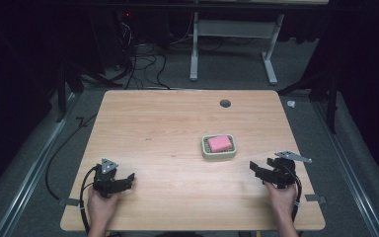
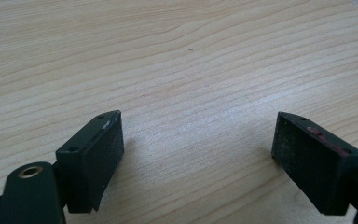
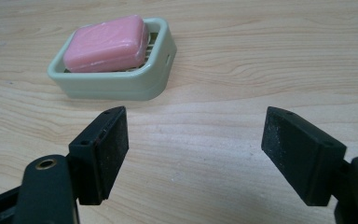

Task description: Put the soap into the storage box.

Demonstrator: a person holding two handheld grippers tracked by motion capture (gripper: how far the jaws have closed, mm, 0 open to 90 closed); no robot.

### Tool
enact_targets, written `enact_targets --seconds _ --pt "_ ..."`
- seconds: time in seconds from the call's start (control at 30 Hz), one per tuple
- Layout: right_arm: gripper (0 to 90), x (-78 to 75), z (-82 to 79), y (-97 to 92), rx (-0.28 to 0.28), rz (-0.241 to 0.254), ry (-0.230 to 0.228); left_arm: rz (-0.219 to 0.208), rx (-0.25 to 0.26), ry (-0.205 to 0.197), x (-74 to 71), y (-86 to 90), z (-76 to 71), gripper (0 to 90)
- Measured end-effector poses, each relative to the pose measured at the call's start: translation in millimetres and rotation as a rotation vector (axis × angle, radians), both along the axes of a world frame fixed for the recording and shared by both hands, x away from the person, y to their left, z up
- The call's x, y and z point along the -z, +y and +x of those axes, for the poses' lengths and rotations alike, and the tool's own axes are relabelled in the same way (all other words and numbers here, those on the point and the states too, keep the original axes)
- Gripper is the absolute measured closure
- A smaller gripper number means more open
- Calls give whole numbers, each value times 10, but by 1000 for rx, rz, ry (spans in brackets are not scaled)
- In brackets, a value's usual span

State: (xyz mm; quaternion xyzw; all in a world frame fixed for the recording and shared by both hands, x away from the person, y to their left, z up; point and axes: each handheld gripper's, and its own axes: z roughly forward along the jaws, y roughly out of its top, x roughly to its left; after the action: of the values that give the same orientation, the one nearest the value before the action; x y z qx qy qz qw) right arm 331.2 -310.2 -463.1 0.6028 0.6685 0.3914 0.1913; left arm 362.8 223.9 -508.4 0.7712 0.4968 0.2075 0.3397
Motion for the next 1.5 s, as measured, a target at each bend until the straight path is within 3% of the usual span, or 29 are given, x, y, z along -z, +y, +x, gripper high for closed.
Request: enact_targets --seconds 0.6,1.23,1.3,1.5 --pt "242 159 -83 67 -15 -27 21 0 0 0 0 0 0 170" --pt "243 306 -133 157 -34 -141 30 -1 -1 0 0 -1 0 170" --pt "242 320 -144 187 -33 -171 28 0 -1 0 0 -1 0 170" --pt "239 357 -150 216 -40 -192 37 0 -1 0 0 -1 0 170"
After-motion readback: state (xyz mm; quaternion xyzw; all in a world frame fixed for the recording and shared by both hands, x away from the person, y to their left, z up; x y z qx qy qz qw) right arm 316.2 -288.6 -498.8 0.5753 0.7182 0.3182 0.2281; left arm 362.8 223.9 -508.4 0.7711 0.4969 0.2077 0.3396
